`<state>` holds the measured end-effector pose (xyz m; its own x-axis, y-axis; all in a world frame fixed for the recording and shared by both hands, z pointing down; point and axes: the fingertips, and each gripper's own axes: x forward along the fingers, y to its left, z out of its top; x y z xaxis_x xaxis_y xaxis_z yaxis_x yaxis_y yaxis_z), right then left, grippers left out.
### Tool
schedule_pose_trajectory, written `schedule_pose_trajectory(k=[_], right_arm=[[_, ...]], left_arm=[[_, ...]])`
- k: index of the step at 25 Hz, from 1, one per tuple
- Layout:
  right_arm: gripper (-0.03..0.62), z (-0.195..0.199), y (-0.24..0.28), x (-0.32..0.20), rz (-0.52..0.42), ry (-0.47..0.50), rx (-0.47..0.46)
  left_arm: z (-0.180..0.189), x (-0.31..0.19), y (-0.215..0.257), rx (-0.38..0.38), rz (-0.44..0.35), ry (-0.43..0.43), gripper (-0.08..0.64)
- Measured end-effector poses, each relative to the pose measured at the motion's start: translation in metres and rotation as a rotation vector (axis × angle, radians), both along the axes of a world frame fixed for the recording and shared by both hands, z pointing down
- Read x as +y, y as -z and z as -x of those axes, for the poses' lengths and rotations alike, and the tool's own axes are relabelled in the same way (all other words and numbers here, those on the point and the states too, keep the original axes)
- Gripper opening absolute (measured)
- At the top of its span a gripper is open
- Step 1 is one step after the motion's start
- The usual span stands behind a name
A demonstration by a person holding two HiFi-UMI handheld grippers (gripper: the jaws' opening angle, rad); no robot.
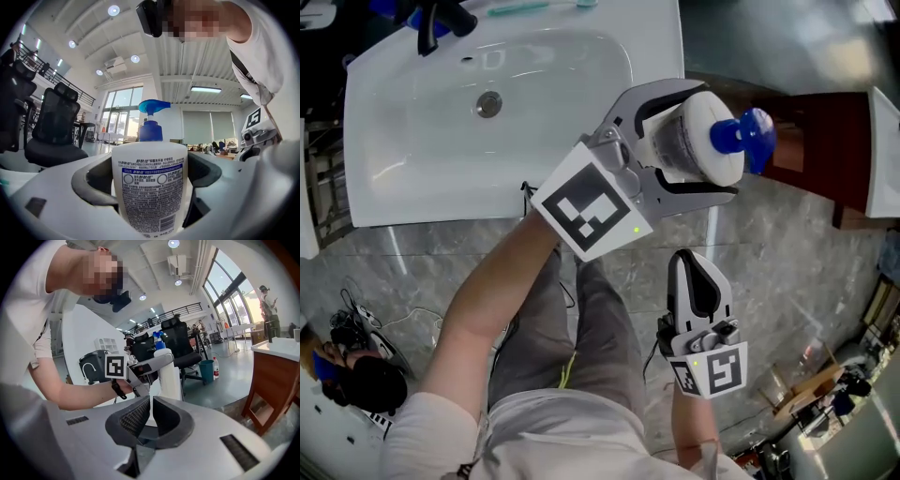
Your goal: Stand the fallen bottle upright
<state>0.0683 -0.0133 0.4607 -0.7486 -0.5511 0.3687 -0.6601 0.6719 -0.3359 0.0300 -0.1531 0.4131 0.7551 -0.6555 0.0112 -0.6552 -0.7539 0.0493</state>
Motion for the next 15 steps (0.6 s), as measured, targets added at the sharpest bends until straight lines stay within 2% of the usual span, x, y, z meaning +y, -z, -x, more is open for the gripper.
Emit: schedule_pose_trajectory(k=[9, 15], right_arm=[[0.046, 0.003, 0.002, -0.006, 0.022, -0.017, -0.025], [0.046, 0.003, 0.003, -0.010, 0.027, -0.020, -0.027]], left_arm=[[-0.002, -0.001, -0.008, 0.041, 0.009, -0.001, 0.504], [-0.001, 0.005, -0.010, 0.022, -0.002, -0.017, 0.505]])
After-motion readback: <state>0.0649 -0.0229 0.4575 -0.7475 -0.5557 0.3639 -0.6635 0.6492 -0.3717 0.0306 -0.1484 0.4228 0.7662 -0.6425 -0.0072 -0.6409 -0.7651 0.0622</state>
